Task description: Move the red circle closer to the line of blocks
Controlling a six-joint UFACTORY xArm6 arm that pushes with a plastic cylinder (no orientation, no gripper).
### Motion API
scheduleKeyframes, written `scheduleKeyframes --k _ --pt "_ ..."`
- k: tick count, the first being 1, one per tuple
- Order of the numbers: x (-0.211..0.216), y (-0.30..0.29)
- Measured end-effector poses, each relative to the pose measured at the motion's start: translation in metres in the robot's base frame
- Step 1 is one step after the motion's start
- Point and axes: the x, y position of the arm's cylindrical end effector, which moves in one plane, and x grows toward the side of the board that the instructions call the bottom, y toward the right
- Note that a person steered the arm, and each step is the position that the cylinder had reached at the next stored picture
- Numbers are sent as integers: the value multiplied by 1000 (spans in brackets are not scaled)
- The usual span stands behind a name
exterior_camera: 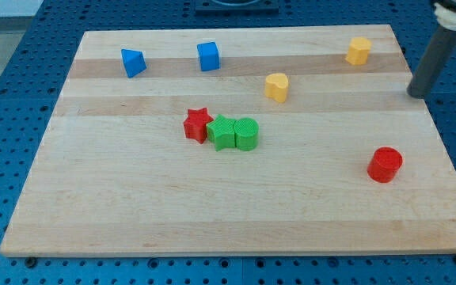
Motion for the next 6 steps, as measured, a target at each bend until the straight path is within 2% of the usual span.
scheduleKeyframes --k 1,2,3,5,6 --pt "8 0" --pt "90 0" --pt "127 0" --pt "130 -13" --pt "130 -47"
